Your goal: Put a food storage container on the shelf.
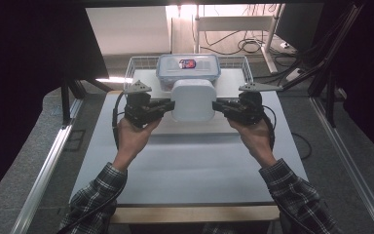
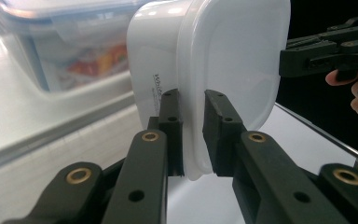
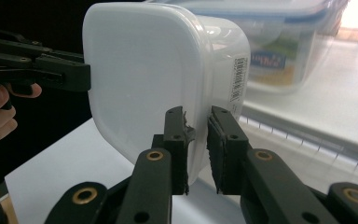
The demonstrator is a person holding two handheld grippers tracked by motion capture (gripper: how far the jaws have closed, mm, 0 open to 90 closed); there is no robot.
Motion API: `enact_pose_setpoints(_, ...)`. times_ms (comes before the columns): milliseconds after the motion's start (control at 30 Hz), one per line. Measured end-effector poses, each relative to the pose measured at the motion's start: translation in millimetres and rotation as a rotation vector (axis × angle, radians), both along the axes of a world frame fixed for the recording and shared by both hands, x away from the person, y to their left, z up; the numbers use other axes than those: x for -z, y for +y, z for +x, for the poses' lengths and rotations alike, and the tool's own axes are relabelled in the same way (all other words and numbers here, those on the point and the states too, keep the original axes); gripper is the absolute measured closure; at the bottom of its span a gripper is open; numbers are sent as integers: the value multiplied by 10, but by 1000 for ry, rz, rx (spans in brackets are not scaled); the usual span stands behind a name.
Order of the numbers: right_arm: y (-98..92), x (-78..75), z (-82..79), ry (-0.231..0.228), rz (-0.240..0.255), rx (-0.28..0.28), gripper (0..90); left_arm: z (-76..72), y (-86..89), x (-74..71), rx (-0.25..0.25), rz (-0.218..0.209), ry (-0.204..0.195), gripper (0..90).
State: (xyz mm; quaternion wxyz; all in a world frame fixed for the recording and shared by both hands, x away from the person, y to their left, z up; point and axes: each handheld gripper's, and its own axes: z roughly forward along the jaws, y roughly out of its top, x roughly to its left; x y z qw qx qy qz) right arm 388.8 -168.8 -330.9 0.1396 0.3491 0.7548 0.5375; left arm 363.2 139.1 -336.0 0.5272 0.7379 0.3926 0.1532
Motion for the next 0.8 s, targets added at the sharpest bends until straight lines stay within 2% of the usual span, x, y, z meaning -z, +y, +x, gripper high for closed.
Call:
enact_pose_setpoints(67,2,-25,5,-2,1,0,780,12,9,-51,0,-3,-4,786)
enact_pose_setpoints(167,21,-165,28,-19,3,2,780,36,24,-147,0,-7,-13,786)
enact_pose_setpoints(400,40,-357,72,-34,12,3,780,83,46,-384,-4,-3,-37,786)
enact_pose_setpoints(800,96,-690,237,-49,38,11,779,228,95,-740,-18,-13,-57,786)
